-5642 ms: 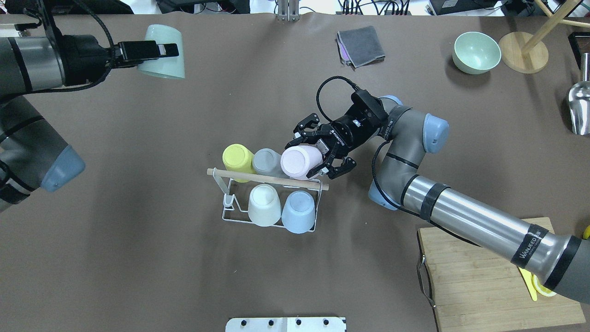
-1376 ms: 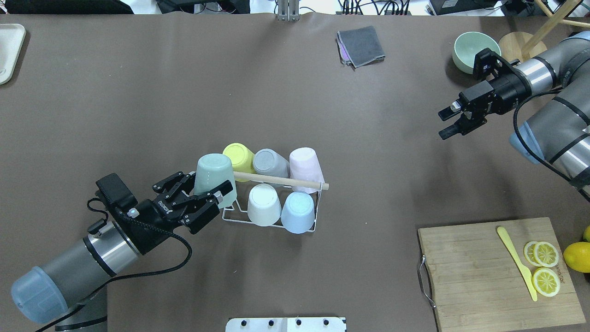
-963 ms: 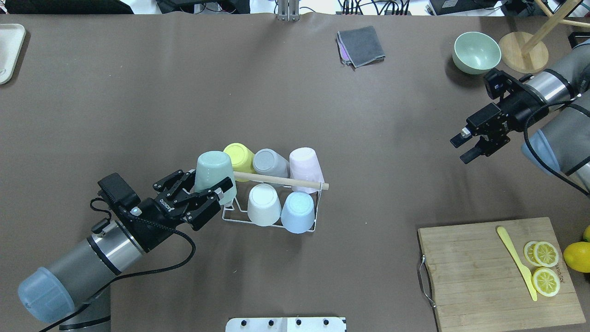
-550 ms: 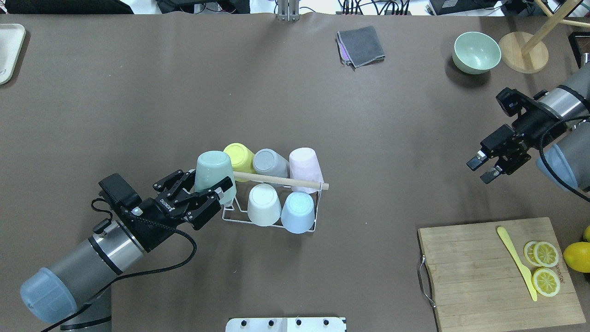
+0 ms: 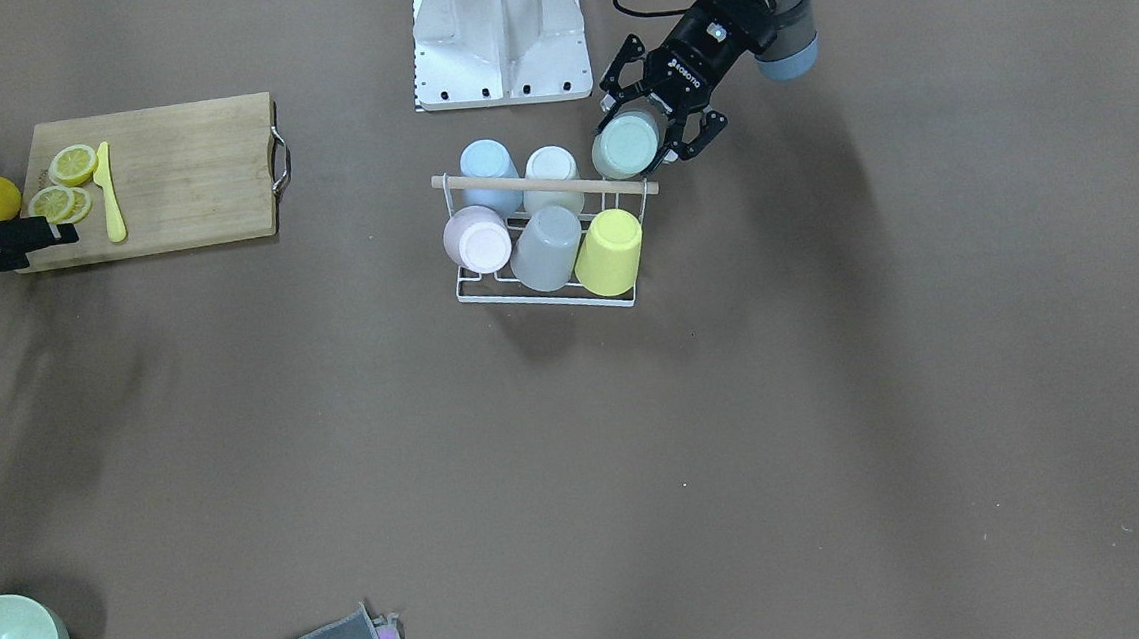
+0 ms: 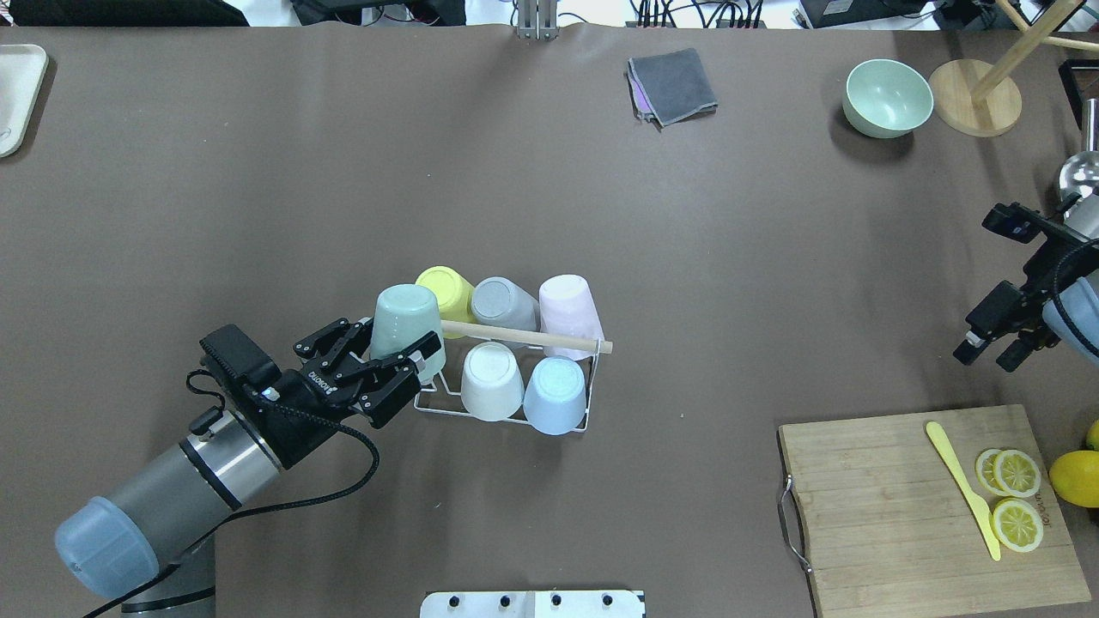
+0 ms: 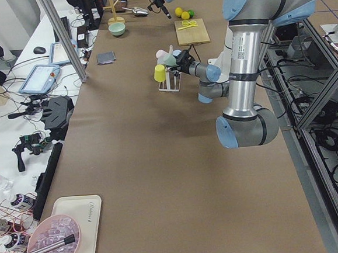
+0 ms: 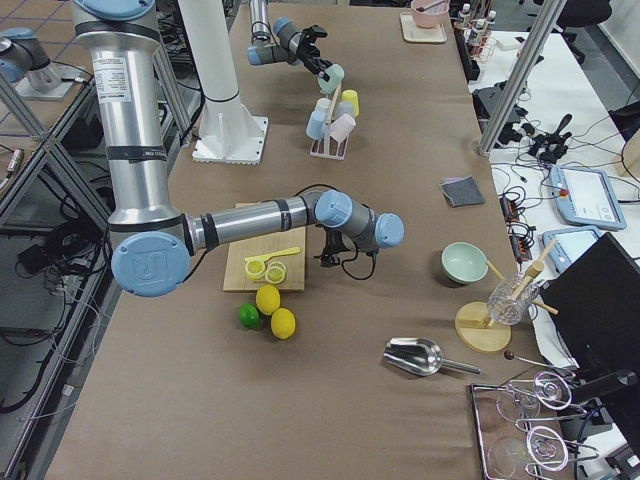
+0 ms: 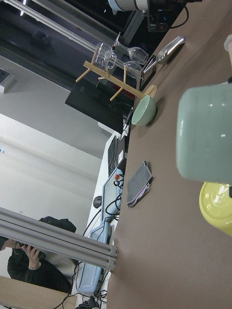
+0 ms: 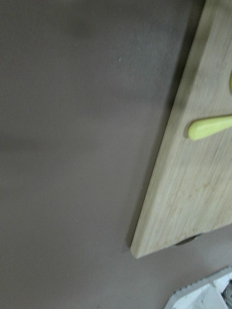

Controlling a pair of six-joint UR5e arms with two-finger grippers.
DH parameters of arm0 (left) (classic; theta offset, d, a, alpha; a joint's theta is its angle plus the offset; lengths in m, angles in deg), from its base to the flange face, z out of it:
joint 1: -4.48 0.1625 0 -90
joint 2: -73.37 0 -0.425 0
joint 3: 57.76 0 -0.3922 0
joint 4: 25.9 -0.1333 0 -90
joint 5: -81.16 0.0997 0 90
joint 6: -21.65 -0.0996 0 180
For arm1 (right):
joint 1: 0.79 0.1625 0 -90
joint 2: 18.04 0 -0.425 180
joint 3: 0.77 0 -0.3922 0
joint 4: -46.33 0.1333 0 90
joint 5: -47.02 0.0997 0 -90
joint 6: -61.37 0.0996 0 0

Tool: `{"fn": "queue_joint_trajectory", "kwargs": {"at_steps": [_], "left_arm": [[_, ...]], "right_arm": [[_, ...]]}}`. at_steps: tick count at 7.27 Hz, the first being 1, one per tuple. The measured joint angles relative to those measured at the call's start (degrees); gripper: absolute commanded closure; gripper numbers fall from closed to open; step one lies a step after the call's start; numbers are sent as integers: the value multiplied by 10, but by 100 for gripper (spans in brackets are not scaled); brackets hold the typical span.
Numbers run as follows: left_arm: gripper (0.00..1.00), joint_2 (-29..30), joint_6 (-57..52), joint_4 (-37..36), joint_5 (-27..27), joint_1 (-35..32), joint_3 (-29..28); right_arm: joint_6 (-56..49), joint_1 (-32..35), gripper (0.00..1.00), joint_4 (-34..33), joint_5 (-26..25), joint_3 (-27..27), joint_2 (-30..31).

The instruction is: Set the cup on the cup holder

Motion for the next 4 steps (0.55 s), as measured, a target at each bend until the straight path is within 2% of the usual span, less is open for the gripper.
{"fn": "queue_joint_trajectory", "kwargs": {"at_steps": [1, 3, 4], "left_arm": [[26, 0, 0, 0, 0, -1, 1], [12, 0, 0, 1, 1, -3, 3], [9, 0, 0, 1, 2, -3, 2]], "right_arm": [[14, 8, 0, 19, -49, 1, 1], [82, 19, 1, 90, -109, 19, 20], [132, 24, 1, 137, -136, 34, 37]]}}
